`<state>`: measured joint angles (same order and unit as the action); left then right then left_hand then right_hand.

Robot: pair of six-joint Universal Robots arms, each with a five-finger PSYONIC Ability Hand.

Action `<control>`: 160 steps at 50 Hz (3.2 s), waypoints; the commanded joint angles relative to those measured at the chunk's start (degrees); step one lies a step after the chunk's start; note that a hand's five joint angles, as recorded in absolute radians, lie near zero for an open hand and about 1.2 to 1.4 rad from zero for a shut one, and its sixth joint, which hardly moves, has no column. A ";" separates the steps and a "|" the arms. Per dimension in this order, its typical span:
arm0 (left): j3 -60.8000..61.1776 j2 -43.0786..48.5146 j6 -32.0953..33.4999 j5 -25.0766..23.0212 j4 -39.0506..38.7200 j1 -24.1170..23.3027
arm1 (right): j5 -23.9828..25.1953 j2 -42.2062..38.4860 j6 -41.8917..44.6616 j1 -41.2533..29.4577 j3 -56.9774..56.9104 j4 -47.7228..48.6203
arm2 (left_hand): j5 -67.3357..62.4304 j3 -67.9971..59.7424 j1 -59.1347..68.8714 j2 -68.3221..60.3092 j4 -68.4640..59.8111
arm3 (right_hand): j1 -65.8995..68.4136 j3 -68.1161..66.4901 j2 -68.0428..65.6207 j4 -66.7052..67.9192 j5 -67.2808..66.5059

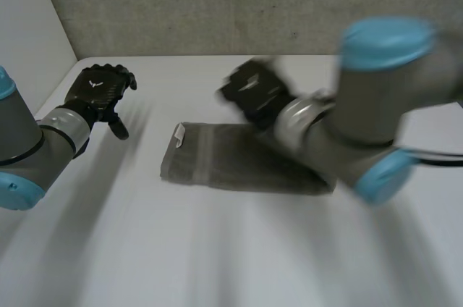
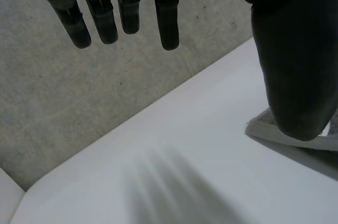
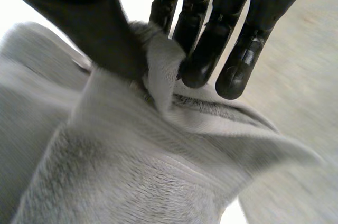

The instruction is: Fold the towel.

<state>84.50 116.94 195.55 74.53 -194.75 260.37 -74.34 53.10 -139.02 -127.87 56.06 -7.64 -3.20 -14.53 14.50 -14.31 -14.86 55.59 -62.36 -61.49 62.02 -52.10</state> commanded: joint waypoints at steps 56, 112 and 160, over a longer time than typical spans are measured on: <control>5.24 0.21 0.01 0.00 -4.23 -1.18 | 3.94 3.33 -22.34 21.26 36.84 19.77 | 2.48 3.81 -3.78 3.59 4.14 | 24.41 -17.64 -18.51 17.98 -17.90; -10.49 7.33 -17.56 2.02 -2.05 -20.94 | 3.33 19.15 -27.44 18.54 32.62 7.47 | 1.64 2.97 -2.94 2.75 3.31 | -45.59 52.36 51.49 -52.02 52.10; -13.73 -9.89 -18.27 17.04 12.79 -17.81 | -15.04 22.31 -36.23 18.71 15.13 3.16 | 2.47 3.81 -3.78 3.59 4.14 | -45.59 52.36 51.49 -52.02 52.10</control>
<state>74.19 110.78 177.13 87.82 -188.26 236.61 -83.70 74.58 -175.49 -109.11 75.45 -2.66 -3.17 -14.56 14.09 -14.31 -14.86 12.86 -13.95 -12.79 14.34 -3.46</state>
